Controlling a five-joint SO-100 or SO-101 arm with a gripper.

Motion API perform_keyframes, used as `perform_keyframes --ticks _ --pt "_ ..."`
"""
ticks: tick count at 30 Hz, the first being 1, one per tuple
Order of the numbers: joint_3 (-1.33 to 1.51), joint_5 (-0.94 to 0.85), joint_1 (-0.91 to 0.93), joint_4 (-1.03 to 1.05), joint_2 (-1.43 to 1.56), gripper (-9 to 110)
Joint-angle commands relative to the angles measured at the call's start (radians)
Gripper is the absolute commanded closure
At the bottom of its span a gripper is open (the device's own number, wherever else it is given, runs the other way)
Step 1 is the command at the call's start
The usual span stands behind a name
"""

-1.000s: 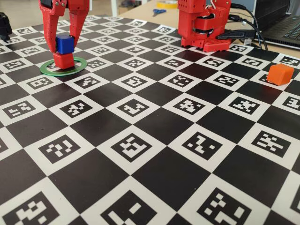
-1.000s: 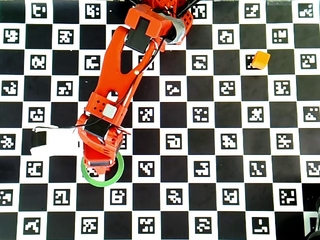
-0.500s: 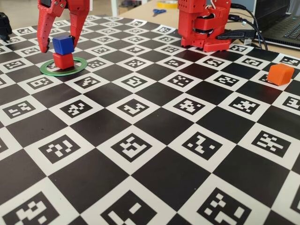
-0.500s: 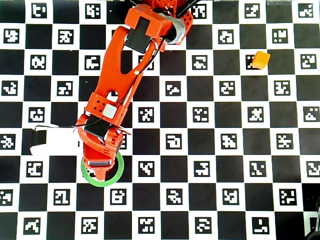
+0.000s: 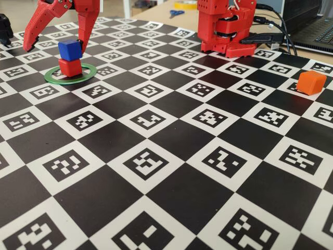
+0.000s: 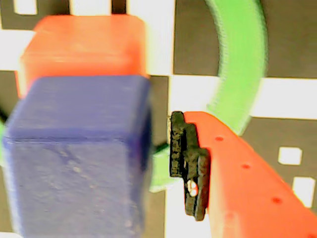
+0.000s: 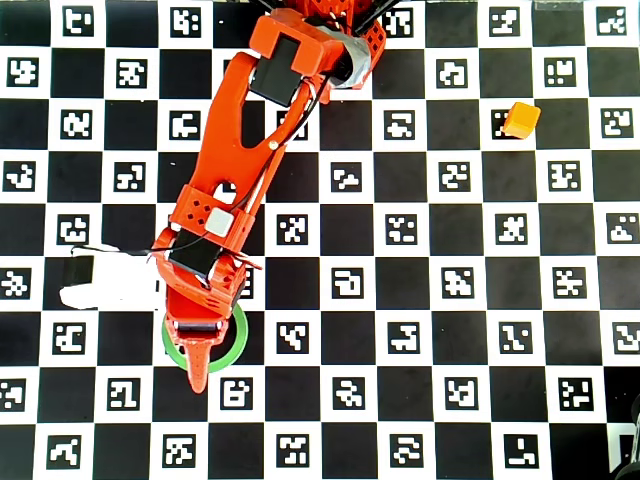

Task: Grab the red cube then put it in the green circle then put the blue cube on top and finally the orange cube on top

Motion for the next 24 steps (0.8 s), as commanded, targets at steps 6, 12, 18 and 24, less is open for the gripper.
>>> perform_keyframes --ticks 6,12,18,24 --pt "0.008 0.023 0.002 0.063 0.230 41" --pt "0.011 0.044 -0.008 0.147 0.347 44" --pt "0.017 0.086 -0.051 0.305 0.494 45" --pt "0.003 0.091 -0.127 0.471 0.620 45"
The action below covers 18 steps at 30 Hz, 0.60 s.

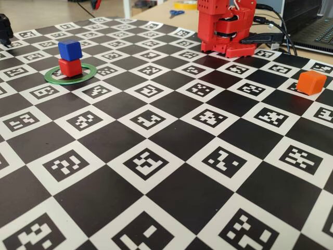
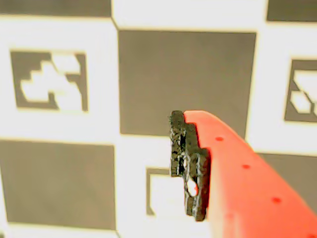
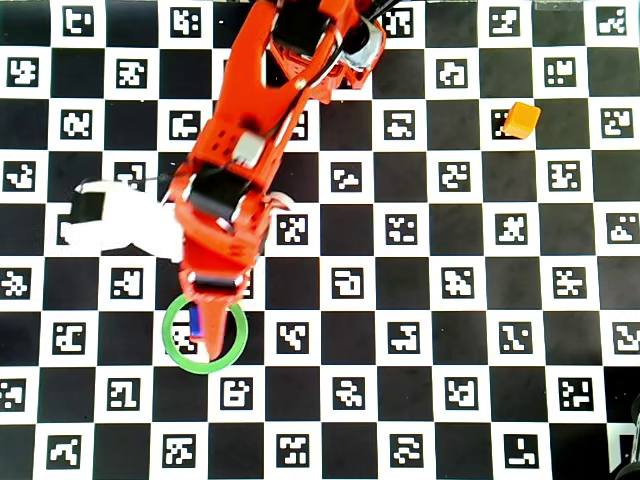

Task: Grab the red cube then put it in the green circle then put the blue cube on top and finally the orange cube on top

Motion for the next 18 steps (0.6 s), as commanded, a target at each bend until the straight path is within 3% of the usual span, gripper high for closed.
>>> perform_keyframes --ticks 1,18 --pt "-0.020 0.021 -0.063 0.097 0.176 45" --pt "0.298 0.146 -0.518 0.055 0.568 52"
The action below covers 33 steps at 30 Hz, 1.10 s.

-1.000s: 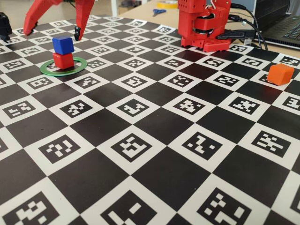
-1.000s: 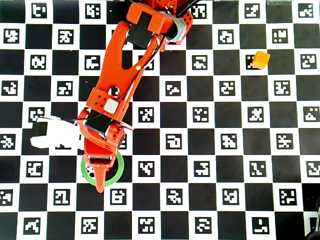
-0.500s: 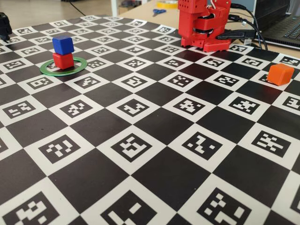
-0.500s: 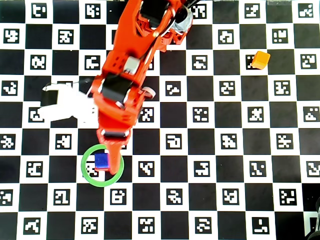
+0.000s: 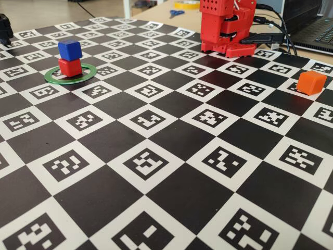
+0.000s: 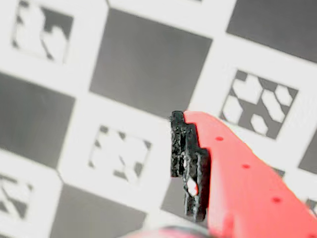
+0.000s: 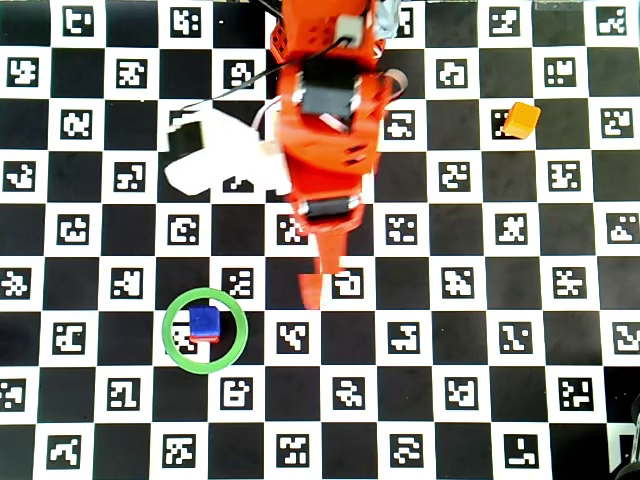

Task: Grab the red cube then put it in the green circle then put the blue cube on top and finally the orange cube on top

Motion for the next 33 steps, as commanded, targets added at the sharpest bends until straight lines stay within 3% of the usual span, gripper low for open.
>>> perform_keyframes --ticks 1,21,33 --pt "0.067 0.029 -0.130 -0.023 0.124 53" --pt "0.488 0.118 -0.746 -0.230 0.244 58" --pt "0.588 0.204 -0.991 -0.360 0.161 58"
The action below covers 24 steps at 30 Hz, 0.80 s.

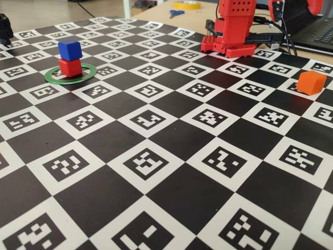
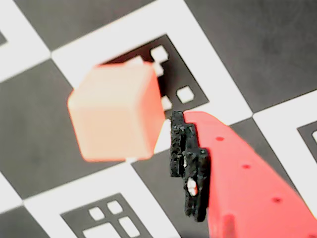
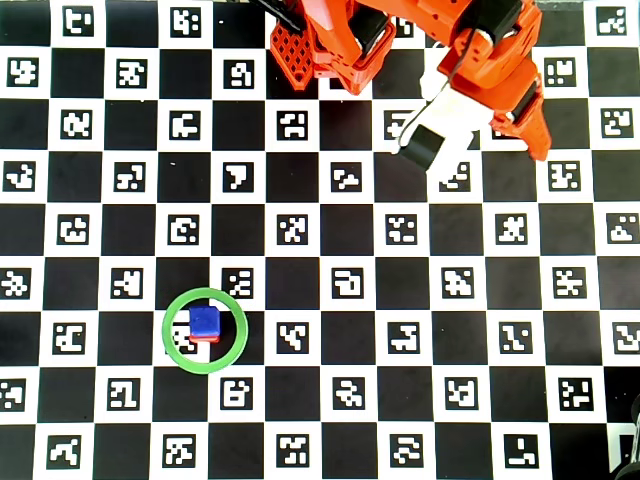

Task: Grab the red cube then put it in the green circle then put the blue cube on top and finally the orange cube on top

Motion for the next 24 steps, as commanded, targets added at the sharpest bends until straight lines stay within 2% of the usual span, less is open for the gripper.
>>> perform_keyframes --ticks 1,24 --pt "-0.009 0.020 -0.058 -0.034 -0.032 58" --pt "0.106 0.092 -0.190 -0.272 -0.299 56"
